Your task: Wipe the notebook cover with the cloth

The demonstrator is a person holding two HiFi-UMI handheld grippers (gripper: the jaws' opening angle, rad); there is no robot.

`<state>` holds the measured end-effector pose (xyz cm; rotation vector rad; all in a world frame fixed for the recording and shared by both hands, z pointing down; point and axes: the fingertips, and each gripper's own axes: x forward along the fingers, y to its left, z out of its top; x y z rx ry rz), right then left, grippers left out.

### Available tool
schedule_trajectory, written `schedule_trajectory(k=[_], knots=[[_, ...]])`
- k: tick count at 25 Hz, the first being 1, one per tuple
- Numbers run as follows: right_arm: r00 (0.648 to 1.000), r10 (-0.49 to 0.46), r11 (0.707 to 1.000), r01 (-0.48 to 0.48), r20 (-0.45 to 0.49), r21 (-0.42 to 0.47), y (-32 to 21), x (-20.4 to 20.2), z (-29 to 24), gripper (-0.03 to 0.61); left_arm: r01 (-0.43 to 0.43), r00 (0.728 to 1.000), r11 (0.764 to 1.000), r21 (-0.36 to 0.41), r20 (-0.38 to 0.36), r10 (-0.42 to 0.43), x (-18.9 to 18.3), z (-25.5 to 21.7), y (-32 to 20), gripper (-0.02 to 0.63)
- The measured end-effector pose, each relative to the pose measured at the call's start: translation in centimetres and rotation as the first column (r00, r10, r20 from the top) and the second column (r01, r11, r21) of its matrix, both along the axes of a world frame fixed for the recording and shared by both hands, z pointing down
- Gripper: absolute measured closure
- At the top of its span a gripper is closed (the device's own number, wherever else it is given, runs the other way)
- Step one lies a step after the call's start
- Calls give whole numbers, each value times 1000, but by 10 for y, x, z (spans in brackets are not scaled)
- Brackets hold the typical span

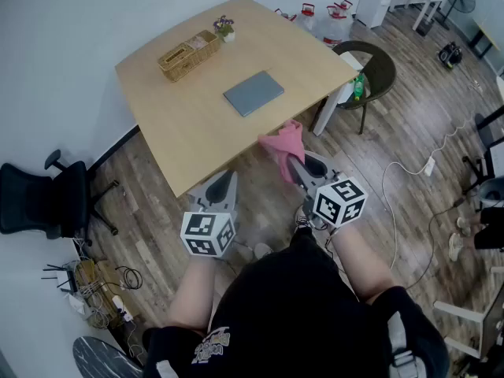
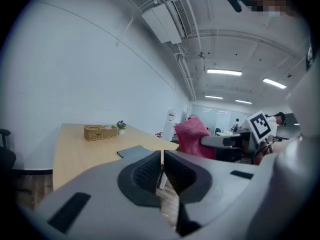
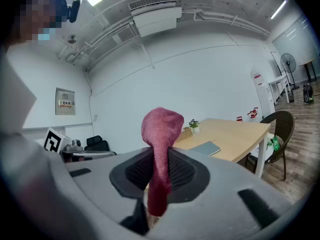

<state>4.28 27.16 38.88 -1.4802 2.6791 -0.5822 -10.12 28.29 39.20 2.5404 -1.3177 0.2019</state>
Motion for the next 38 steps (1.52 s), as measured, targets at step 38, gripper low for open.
schedule_trajectory(k=[38], knots=[[999, -18, 999, 20, 41, -44, -83, 18, 19, 509, 80, 997, 996, -39, 17, -80, 1, 31, -62, 417]])
